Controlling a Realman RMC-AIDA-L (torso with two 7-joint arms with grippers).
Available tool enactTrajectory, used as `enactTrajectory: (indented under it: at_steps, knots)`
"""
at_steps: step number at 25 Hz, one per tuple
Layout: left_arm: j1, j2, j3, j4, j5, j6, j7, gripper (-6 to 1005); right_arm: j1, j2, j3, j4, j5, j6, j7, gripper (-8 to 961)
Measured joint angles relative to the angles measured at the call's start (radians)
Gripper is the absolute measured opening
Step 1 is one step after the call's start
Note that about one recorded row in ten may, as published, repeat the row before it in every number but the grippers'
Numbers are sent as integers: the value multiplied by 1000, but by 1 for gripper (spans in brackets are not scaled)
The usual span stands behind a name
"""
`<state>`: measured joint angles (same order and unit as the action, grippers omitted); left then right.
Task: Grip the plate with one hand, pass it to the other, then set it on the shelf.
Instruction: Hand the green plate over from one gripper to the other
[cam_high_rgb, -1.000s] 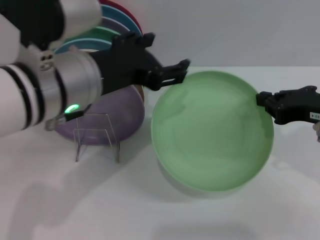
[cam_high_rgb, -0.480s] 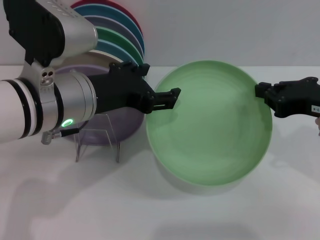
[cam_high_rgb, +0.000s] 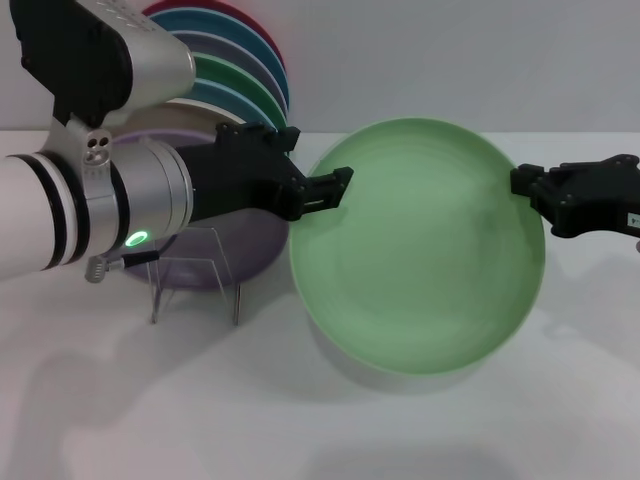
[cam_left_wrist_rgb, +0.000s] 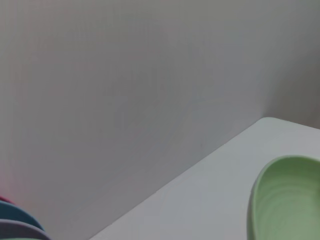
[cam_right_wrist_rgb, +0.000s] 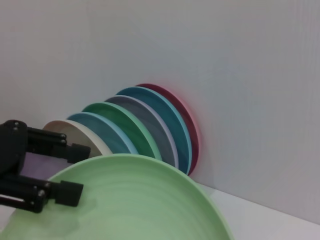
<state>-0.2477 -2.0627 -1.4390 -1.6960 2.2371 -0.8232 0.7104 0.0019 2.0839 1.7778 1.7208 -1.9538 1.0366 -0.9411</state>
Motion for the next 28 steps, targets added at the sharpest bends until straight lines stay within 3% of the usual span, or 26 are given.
enactTrajectory:
  at_steps: [8, 16, 23, 28]
  knots:
    - [0, 0, 2, -6, 6, 4, 17, 645, -11, -1, 0, 1, 4, 0, -9, 14]
    - [-4, -2, 17, -5, 0, -2, 53, 175, -11, -1, 0, 12, 28, 2, -10, 15]
    - [3, -2, 17, -5, 0, 14, 75, 57, -10, -2, -2, 12, 45, 3, -12, 16]
    - [6, -3, 34, -11, -1, 28, 99, 56, -4, -4, -1, -18, 101, 14, -48, 17]
